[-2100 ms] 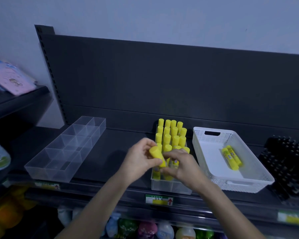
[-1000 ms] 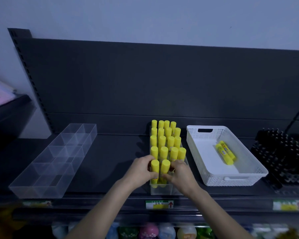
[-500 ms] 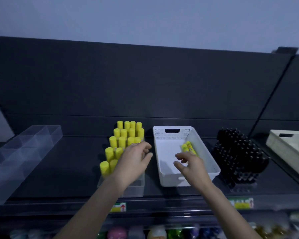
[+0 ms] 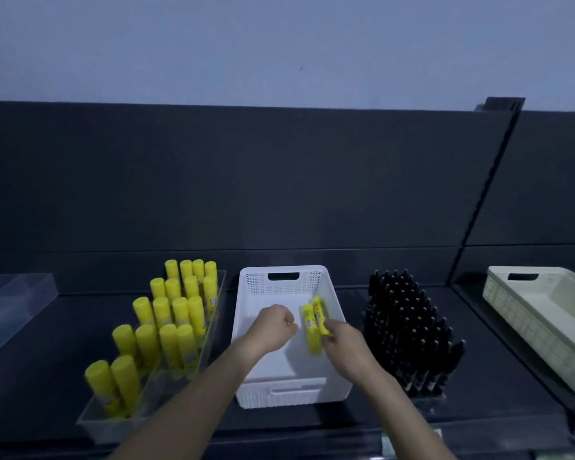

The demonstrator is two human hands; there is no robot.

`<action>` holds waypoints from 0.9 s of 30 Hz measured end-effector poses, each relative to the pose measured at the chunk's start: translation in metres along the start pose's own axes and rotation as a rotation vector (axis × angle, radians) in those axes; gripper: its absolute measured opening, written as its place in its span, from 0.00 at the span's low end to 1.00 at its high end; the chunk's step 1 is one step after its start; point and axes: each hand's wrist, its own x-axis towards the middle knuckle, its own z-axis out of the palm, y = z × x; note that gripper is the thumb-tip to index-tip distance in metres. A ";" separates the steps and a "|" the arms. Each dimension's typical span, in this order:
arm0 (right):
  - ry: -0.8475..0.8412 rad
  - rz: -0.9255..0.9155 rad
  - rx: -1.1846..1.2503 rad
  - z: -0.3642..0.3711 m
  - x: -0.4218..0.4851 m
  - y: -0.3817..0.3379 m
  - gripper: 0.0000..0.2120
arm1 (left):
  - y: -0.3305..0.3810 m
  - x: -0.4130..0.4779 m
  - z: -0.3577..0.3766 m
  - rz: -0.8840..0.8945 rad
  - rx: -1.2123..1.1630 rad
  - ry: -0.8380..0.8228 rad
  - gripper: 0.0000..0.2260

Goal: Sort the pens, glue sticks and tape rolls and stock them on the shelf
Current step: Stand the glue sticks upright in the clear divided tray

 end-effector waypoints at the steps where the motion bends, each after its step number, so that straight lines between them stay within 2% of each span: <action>1: -0.025 0.013 -0.007 0.000 0.004 -0.001 0.17 | 0.004 0.011 0.004 -0.035 0.013 -0.018 0.11; 3: -0.069 0.015 -0.036 0.002 0.012 -0.002 0.14 | 0.013 0.031 0.011 -0.090 0.063 -0.075 0.17; 6: -0.124 -0.011 -0.050 0.004 0.029 -0.003 0.12 | 0.020 0.056 0.017 -0.134 0.094 -0.131 0.10; 8: -0.110 -0.011 -0.016 0.012 0.042 -0.002 0.11 | 0.018 0.072 0.020 -0.155 0.085 -0.149 0.15; 11: -0.080 0.075 -0.013 0.024 0.066 -0.001 0.14 | 0.011 0.090 0.017 -0.186 0.061 -0.183 0.11; 13: -0.164 0.184 -0.068 0.027 0.082 -0.009 0.15 | 0.000 0.097 0.007 -0.223 0.041 -0.142 0.09; 16: -0.153 0.301 -0.194 0.036 0.103 -0.017 0.18 | -0.022 0.104 -0.005 -0.275 0.032 -0.097 0.11; 18: -0.127 0.284 -0.287 0.041 0.109 -0.023 0.19 | -0.028 0.102 -0.009 -0.278 0.021 -0.120 0.10; 20: -0.155 0.244 -0.270 0.048 0.113 -0.024 0.20 | -0.030 0.099 -0.011 -0.262 0.029 -0.115 0.08; 23: -0.200 0.195 -0.048 0.040 0.103 -0.026 0.16 | -0.029 0.086 -0.020 -0.194 -0.069 -0.042 0.05; 27: -0.018 0.187 0.540 0.018 0.065 -0.025 0.06 | -0.017 0.042 -0.040 -0.131 -0.401 -0.005 0.09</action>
